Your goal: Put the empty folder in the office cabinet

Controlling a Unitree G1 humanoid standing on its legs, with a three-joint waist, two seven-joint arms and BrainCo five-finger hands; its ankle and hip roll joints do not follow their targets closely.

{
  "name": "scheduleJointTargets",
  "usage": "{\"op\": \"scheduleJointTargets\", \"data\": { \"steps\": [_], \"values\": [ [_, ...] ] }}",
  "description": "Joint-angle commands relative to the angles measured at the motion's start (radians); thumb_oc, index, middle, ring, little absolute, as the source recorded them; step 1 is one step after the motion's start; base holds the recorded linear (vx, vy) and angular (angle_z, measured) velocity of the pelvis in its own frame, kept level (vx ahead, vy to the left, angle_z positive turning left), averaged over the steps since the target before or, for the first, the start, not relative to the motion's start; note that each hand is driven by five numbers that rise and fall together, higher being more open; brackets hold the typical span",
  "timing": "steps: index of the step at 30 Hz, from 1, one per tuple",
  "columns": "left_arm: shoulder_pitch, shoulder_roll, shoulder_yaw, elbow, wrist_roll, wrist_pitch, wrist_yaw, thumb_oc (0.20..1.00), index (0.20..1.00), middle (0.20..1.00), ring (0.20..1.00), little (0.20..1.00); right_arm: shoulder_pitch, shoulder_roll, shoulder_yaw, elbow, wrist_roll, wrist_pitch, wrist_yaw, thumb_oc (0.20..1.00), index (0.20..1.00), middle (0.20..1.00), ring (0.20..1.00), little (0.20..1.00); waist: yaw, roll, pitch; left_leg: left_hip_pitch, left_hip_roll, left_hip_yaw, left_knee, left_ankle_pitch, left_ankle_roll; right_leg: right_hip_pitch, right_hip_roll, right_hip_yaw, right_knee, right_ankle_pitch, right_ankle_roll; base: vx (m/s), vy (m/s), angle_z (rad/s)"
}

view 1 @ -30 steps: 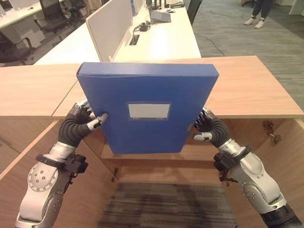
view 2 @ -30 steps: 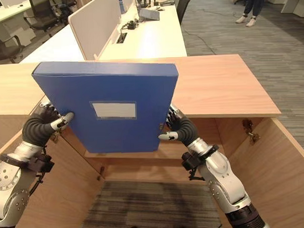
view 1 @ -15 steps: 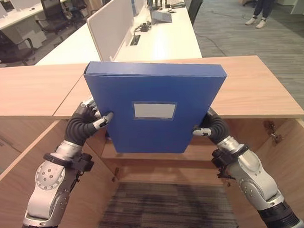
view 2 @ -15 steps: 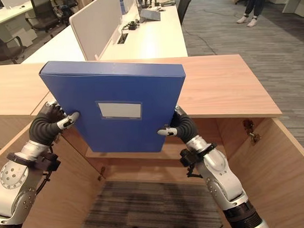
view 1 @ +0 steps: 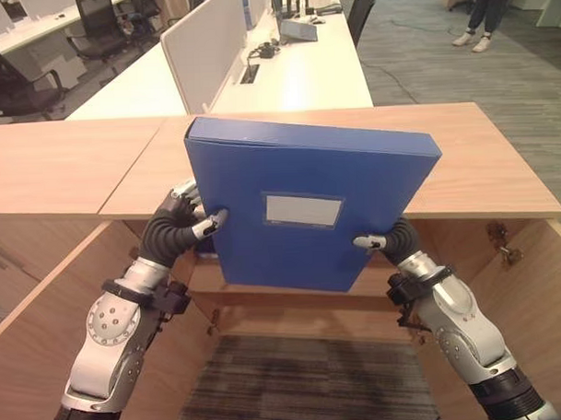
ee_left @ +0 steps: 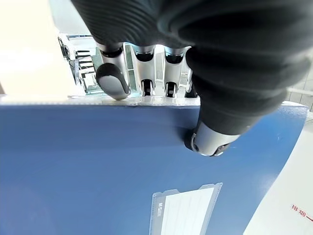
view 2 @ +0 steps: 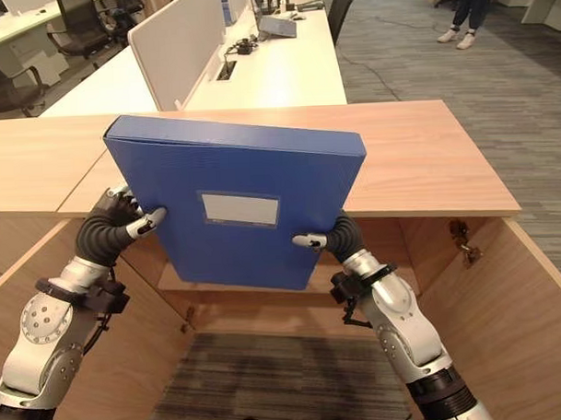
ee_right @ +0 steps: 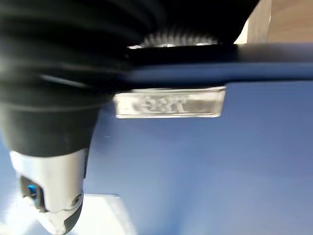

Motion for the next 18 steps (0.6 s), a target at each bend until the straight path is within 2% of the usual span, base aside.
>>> {"op": "scheduleJointTargets", "data": {
  "steps": [1,11,12,13,14,18],
  "values": [
    [-0.151,-0.002,-0.037,-0.028,-0.012,-0.063,0.005,0.2,0.2,0.2,0.2,0.2,-0.117,0.026,0.059,-0.01,-0.089,-0.026,-0.023,1.0,1.0,1.0,1.0,1.0,-0.004,-0.033,-0.009,0.04,0.054,-0.001,0.003,-0.077,-0.035,0.024,-0.041,0.041,0.019,-0.043,0.043,0.0,0.0,0.0],
    [-0.178,-0.006,-0.062,-0.024,-0.002,-0.061,0.019,0.2,0.2,0.2,0.2,0.2,-0.111,0.036,0.069,0.033,-0.12,-0.014,-0.032,1.0,1.0,1.0,1.0,1.0,-0.006,-0.031,-0.006,0.043,0.054,-0.001,0.003,-0.077,-0.035,0.027,-0.04,0.042,0.018,-0.044,0.042,0.0,0.0,0.0],
    [-0.181,-0.007,-0.063,-0.023,0.002,-0.061,0.019,0.2,0.2,0.2,0.2,0.2,-0.108,0.037,0.072,0.037,-0.116,-0.013,-0.029,0.407,0.407,0.407,0.407,0.407,-0.007,-0.032,-0.007,0.042,0.054,-0.001,0.003,-0.077,-0.036,0.026,-0.039,0.043,0.018,-0.044,0.042,0.0,0.0,0.0],
    [-0.18,-0.008,-0.063,-0.023,0.0,-0.061,0.02,0.2,0.2,0.2,0.2,0.2,-0.106,0.038,0.071,0.037,-0.114,-0.013,-0.028,0.278,0.278,0.278,0.278,0.278,-0.007,-0.031,-0.007,0.042,0.054,-0.001,0.003,-0.077,-0.036,0.026,-0.039,0.042,0.018,-0.045,0.042,0.0,0.0,0.0],
    [-0.178,-0.01,-0.064,-0.022,0.0,-0.061,0.02,0.2,0.2,0.2,0.2,0.2,-0.104,0.039,0.071,0.04,-0.112,-0.014,-0.028,0.2,0.2,0.2,0.2,0.2,-0.008,-0.031,-0.007,0.042,0.054,-0.001,0.003,-0.076,-0.036,0.026,-0.039,0.042,0.018,-0.045,0.043,0.0,0.0,0.0],
    [-0.181,-0.014,-0.065,-0.016,-0.001,-0.062,0.023,0.2,0.2,0.2,0.2,0.2,-0.105,0.044,0.068,0.043,-0.105,-0.016,-0.033,0.2,0.2,0.2,0.2,0.2,-0.008,-0.03,-0.007,0.042,0.055,-0.002,0.003,-0.076,-0.036,0.026,-0.039,0.045,0.019,-0.045,0.042,0.0,0.0,0.0]
  ]
}}
